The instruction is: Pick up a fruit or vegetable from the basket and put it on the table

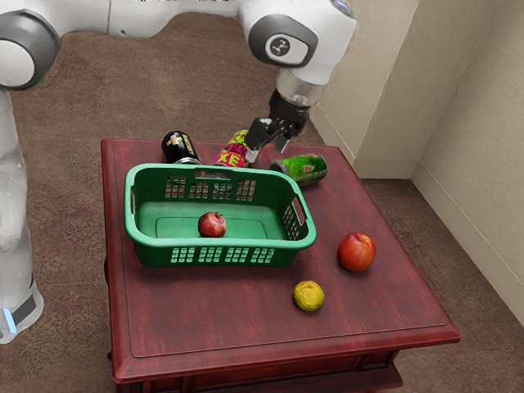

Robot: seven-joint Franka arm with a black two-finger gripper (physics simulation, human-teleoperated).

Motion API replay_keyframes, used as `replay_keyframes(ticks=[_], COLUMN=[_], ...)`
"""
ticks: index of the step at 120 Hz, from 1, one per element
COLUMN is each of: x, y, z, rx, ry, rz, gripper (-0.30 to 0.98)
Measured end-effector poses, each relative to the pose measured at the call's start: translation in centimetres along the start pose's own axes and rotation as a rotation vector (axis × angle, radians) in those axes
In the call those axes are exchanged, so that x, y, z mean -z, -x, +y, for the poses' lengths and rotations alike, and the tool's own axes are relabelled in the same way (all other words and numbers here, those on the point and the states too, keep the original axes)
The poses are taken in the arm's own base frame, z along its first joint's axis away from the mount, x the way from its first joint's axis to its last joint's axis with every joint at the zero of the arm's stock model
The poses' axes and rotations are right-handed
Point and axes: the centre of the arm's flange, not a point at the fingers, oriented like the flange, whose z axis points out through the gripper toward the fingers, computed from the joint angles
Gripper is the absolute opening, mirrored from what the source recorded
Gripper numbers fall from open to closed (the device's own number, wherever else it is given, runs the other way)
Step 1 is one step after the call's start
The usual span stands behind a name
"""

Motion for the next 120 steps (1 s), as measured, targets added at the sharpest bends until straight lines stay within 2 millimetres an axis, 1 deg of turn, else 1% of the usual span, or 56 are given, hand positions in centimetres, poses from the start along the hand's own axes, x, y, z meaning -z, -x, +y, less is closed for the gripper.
replay_keyframes(ticks=[4, 14, 18, 22, 25, 32, 40, 42, 49, 53, 61, 66, 73, 86, 94, 105, 120], x=[-0.5, -0.3, -0.4, -0.9, -1.4, -3.0, -4.2, -4.4, -6.1, -7.1, -8.4, -9.0, -9.7, -11.1, -12.3, -13.0, -13.5], y=[-0.4, 2.3, 2.7, 2.5, 2.0, 0.8, 0.7, 0.8, 1.2, 1.0, 0.4, 0.2, -0.3, -0.6, -1.5, -2.2, -2.1], z=[-0.7, -4.3, -5.1, -5.6, -5.6, -4.7, -4.4, -4.5, -5.9, -6.4, -7.2, -7.5, -7.2, -6.9, -6.9, -6.8, -6.6], rx=[-0.031, -0.198, -0.247, -0.281, -0.295, -0.315, -0.365, -0.38, -0.434, -0.452, -0.478, -0.492, -0.498, -0.524, -0.521, -0.531, -0.563], ry=[0.012, 0.038, 0.045, 0.044, 0.041, 0.035, 0.042, 0.043, 0.038, 0.037, 0.043, 0.044, 0.045, 0.042, 0.034, 0.036, 0.042], rz=[0.005, -0.026, -0.038, -0.047, -0.056, -0.075, -0.09, -0.094, -0.108, -0.117, -0.144, -0.164, -0.187, -0.213, -0.227, -0.239, -0.245], gripper=[0.68, 0.68, 0.68, 0.67, 0.67, 0.67, 0.67, 0.67, 0.67, 0.67, 0.67, 0.67, 0.67, 0.67, 0.67, 0.67, 0.67])
